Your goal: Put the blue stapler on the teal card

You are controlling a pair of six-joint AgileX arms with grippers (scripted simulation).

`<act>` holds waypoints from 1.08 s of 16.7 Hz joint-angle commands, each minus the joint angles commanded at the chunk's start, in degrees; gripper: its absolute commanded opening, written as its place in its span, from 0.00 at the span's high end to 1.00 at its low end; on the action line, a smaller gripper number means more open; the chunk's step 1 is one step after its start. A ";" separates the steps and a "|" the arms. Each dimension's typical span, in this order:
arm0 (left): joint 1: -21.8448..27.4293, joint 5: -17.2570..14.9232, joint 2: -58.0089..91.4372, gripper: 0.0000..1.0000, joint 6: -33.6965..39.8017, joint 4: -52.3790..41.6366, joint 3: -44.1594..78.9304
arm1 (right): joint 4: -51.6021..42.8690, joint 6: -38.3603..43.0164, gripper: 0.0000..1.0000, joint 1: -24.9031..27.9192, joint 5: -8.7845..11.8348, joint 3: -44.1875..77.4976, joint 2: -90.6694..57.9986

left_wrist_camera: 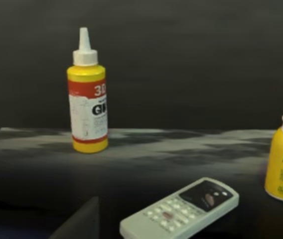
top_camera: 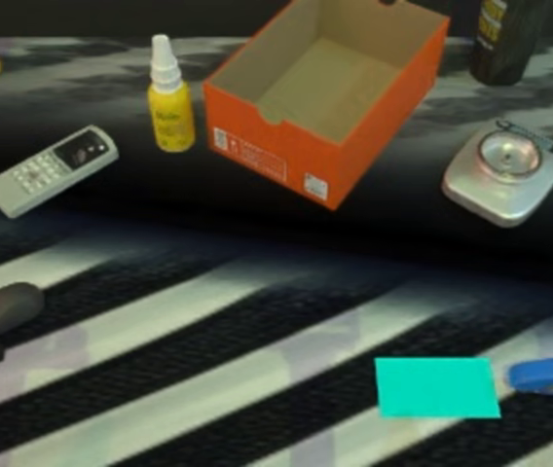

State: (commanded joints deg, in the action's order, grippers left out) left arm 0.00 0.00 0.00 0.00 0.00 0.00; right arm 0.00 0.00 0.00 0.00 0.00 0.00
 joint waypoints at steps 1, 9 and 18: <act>0.00 0.00 0.00 0.00 0.00 0.00 0.00 | 0.00 0.00 0.00 0.00 0.00 0.00 0.00; 0.00 0.00 0.00 0.00 0.00 0.00 0.00 | -13.80 -15.82 0.00 3.96 0.02 13.75 -17.18; 0.00 0.00 0.00 0.00 0.00 0.00 0.00 | -46.06 -52.36 0.00 12.49 -0.35 43.38 -64.32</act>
State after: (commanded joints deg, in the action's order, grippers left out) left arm 0.00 0.00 0.00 0.00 0.00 0.00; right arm -46.06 -52.36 12.49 -0.35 43.38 -64.32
